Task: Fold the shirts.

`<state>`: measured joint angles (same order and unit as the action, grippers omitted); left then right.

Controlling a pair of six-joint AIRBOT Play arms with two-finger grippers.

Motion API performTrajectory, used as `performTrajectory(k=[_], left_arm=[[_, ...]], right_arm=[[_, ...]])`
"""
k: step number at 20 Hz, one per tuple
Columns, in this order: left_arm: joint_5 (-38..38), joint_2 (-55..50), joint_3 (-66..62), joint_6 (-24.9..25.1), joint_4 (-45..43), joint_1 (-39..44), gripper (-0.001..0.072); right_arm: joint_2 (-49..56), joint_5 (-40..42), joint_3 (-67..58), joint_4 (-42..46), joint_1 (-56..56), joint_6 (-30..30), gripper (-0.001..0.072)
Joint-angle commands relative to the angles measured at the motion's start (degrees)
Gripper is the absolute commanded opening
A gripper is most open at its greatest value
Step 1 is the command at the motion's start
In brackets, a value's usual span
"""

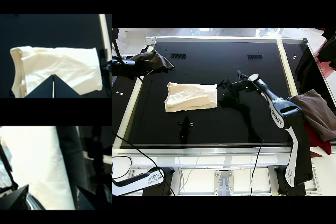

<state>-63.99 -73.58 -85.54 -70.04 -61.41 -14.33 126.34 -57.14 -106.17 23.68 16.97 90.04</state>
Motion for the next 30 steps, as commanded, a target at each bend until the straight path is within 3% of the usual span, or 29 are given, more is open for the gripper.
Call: performTrajectory(k=[1, 5, 7, 10, 15, 23, 30], left_arm=[[0.0, 0.0, 0.0, 0.0, 0.0, 0.0, 0.0013], [-0.1, 0.0, 0.0, 0.0, 0.0, 0.0, 0.0013], [-0.5, 0.0, 0.0, 0.0, 0.0, 0.0, 0.0013], [-1.5, 0.0, 0.0, 0.0, 0.0, 0.0, 0.0013], [-1.7, 0.0, 0.0, 0.0, 0.0, 0.0, 0.0013], [-1.7, 0.0, 0.0, 0.0, 0.2, 0.0, 0.0013], [-1.7, 0.0, 0.0, -0.2, 0.6, 0.0, 0.0013]], right_arm=[[2.6, 4.0, -1.2, -4.5, 2.6, -1.3, 0.0664], [4.2, 4.2, -5.3, -4.7, 5.8, -1.2, 0.0631], [4.2, 4.5, -6.3, -4.3, 7.2, -1.2, 0.0453], [4.2, 3.7, -7.1, -4.1, 7.7, -1.1, 0.003], [1.4, -3.3, -12.1, -0.9, 2.8, -1.2, 0.0021], [-19.7, -13.1, -11.8, 25.9, -18.6, 2.1, 0.0021], [-30.8, -26.8, -11.1, 33.1, -40.9, 1.9, 0.002]])
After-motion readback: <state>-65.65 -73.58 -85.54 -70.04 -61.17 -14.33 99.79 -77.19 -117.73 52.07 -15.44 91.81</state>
